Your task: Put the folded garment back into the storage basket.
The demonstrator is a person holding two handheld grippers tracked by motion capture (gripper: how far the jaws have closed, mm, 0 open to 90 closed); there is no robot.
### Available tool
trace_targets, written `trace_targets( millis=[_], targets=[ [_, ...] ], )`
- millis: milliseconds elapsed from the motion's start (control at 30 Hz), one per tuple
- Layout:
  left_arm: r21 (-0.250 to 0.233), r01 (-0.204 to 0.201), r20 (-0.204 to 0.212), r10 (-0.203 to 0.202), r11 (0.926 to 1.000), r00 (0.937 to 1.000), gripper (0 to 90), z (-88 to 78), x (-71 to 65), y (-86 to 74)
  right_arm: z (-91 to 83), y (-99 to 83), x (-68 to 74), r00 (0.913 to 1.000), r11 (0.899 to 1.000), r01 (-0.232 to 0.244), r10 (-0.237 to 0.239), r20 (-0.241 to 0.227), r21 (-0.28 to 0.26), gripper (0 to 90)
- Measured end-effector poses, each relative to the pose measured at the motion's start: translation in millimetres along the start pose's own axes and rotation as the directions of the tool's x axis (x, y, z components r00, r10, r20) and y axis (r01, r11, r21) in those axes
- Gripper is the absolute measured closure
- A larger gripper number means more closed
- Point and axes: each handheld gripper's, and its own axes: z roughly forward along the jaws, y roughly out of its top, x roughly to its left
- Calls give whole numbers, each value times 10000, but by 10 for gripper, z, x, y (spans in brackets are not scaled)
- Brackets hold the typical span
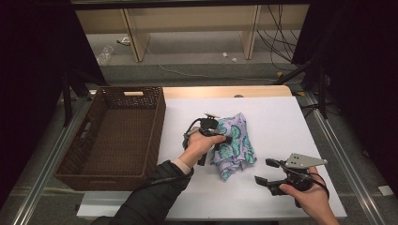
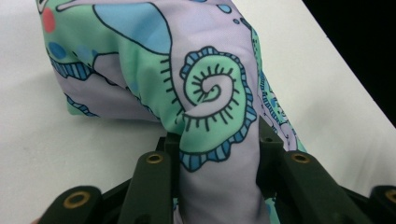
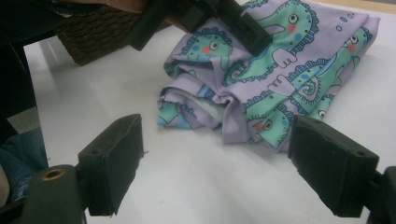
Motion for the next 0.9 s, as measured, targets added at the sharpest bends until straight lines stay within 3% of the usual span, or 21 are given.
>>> trace_targets(
  millis=[300, 433, 633, 733, 900],
  targets=[
    [-272, -273, 79, 275, 9993, 9996, 663, -218, -57, -15, 0, 0, -4, 10000, 9999, -10, 10, 26, -143, 193],
    [-214, -827, -134, 824, 9963, 9965, 663, -371, -84, -63, -11, 3, -3, 9999, 9999, -55, 57, 103, -145, 197],
    [-279, -898, 128, 902, 9956, 9958, 663, -614, -119, -128, -13, 7, -6, 9998, 9998, -19, 23, 189, -179, 198],
    [-208, -1108, 71, 1109, 9936, 9938, 663, -709, -122, -174, -14, 8, -3, 9998, 9999, 9, -5, 215, -157, 198],
    [-266, -1108, 37, 1110, 9935, 9938, 665, -812, -141, -147, -13, 11, 0, 9999, 9996, -6, 10, 172, -274, 198]
  ],
)
